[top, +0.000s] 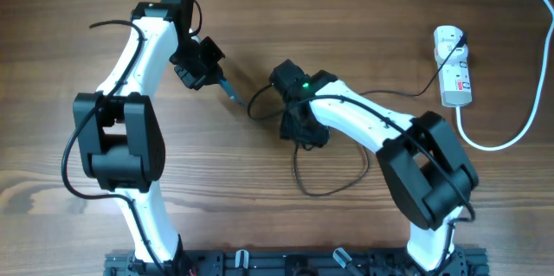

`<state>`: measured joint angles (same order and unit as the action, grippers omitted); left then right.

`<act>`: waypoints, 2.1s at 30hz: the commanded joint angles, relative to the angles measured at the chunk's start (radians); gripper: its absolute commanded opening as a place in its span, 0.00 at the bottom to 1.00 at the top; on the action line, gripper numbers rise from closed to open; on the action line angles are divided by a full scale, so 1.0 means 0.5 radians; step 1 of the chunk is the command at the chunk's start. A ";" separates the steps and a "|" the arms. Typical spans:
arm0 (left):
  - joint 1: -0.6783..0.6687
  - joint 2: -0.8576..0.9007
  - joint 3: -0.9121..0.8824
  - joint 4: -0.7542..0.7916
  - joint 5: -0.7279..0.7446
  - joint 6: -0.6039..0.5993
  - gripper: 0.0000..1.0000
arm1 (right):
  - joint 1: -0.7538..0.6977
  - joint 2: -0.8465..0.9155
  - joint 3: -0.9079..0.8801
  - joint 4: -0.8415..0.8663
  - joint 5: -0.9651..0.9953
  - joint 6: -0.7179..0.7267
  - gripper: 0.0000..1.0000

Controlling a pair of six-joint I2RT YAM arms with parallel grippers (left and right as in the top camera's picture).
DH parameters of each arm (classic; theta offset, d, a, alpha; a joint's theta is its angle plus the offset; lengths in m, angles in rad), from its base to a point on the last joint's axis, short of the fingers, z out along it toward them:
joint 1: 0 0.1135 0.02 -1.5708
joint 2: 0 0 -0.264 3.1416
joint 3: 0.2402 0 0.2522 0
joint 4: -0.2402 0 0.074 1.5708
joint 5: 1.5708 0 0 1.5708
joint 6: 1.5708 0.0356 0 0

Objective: Plug charger to phone and switch on socket
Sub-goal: 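Move the right gripper down and grasp the black cable's USB-C plug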

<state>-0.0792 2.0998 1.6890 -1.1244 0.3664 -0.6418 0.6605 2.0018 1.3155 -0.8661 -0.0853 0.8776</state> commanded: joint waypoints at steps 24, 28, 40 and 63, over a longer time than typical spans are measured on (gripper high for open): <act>-0.004 -0.071 0.037 0.005 0.006 -0.059 0.04 | 0.008 0.043 -0.119 0.078 -0.058 0.077 0.26; -0.004 -0.071 0.037 0.005 0.006 -0.059 0.04 | 0.008 0.043 -0.120 0.079 -0.058 0.077 0.26; -0.004 -0.071 0.037 0.005 0.007 -0.059 0.04 | 0.008 0.043 -0.120 0.086 -0.056 0.078 0.16; -0.004 -0.071 0.037 0.005 0.007 -0.059 0.04 | 0.008 0.043 -0.120 0.054 -0.066 0.031 0.17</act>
<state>-0.0792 2.0998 1.6890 -1.1244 0.3637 -0.6579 0.6605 1.9965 1.2858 -0.8371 -0.1116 0.9031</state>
